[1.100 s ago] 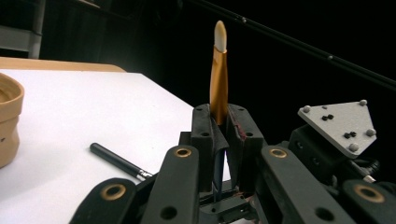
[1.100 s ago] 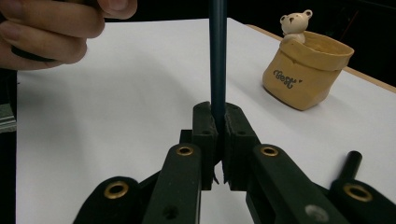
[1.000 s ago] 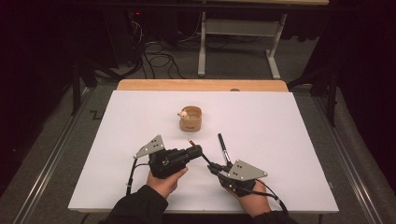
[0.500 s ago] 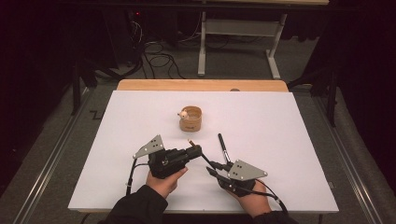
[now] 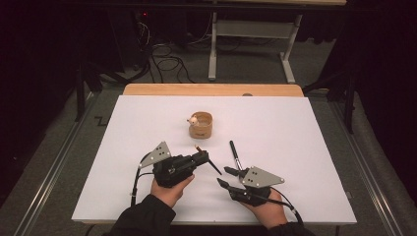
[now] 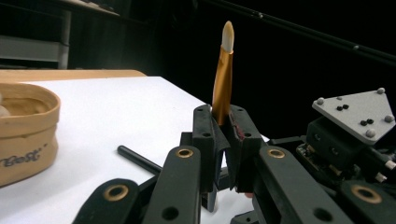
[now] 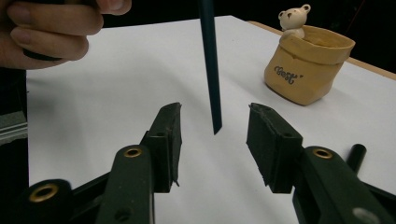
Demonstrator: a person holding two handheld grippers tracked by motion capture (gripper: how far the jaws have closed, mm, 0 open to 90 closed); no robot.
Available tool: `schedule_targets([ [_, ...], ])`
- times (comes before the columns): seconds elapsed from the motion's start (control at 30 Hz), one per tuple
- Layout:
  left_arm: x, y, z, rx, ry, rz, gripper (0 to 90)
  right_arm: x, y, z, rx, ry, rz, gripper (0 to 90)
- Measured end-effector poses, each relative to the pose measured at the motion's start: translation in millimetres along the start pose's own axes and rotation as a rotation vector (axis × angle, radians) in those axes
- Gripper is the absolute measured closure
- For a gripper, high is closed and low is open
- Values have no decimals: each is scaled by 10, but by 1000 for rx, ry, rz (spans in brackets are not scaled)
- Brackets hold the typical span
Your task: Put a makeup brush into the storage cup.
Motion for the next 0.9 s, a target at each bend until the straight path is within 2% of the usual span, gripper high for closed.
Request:
schedule_targets([
  [0.2, 23, 8, -19, 45, -42, 40, 833, 14, 48, -34, -7, -5, 20, 483],
  [0.53, 78, 29, -70, 106, -76, 115, 833, 59, 150, -132, -32, 34, 45, 356],
  [0.63, 87, 17, -90, 124, -82, 126, 832, 69, 187, -156, -32, 46, 56, 309],
  [0.73, 90, 1, -109, 136, -85, 129, 832, 68, 229, -180, -23, 39, 95, 234],
  [0.9, 101, -12, -134, 156, -85, 136, 832, 88, 282, -223, -30, 61, 88, 160],
])
Point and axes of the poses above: each handheld gripper's, and its own axes: z roughly forward along the jaws, x roughly out of its top, y roughly to its right, the point moved 2 cm from there along z, roughly forward along the jaws, and after that the axes turned 15 degrees about z, right-handed, at the moved point
